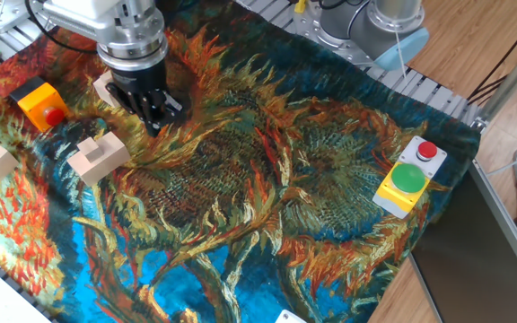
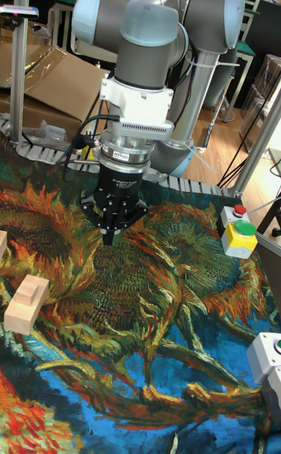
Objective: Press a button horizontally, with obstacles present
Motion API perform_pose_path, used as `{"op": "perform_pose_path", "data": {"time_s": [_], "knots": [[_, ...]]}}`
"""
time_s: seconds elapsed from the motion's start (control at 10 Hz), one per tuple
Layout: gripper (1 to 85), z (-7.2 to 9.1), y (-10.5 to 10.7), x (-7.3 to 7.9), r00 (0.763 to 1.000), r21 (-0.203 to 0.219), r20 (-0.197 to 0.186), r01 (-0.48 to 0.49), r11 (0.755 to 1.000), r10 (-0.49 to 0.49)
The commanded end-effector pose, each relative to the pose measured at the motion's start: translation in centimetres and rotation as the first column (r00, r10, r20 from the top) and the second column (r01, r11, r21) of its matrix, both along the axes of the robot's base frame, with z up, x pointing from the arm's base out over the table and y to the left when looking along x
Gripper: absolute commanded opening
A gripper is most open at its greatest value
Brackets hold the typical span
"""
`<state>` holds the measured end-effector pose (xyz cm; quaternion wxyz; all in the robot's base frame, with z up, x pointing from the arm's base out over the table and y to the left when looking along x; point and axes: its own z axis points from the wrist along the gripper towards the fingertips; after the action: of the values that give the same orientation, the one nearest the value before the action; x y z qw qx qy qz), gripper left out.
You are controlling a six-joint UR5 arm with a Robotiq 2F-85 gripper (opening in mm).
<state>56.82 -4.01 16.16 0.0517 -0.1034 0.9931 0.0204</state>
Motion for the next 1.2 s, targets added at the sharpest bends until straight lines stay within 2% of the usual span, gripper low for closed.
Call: {"op": "perform_pose_path", "data": {"time_s": [0.0,0.2,0.4,0.5,0.6,0.8,0.9,1.0,1.1], "knots": [[1.3,0.3,1.2,0.3,1.0,0.047,0.014,-0.019,0.999,0.019],[1.3,0.0,-0.1,-0.5,0.999,0.02,-0.018,-0.042,0.999,0.043],[1.3,-1.4,-5.6,-1.0,0.993,-0.066,-0.046,-0.115,0.991,0.112],[1.3,-2.2,-8.9,-1.2,0.984,-0.11,-0.055,-0.174,0.979,0.169],[1.3,-2.4,-10.2,-1.6,0.981,-0.107,-0.06,-0.188,0.976,0.182],[1.3,-2.4,-9.8,-1.8,0.988,-0.085,-0.059,-0.149,0.985,0.144],[1.3,-2.4,-9.1,-2.3,0.994,-0.053,-0.074,-0.086,0.995,0.082],[1.3,-2.4,-9.1,-2.6,0.995,-0.05,-0.086,-0.051,0.997,0.047],[1.3,-2.4,-9.8,-2.3,0.996,-0.078,-0.076,-0.054,0.996,0.048]]}}
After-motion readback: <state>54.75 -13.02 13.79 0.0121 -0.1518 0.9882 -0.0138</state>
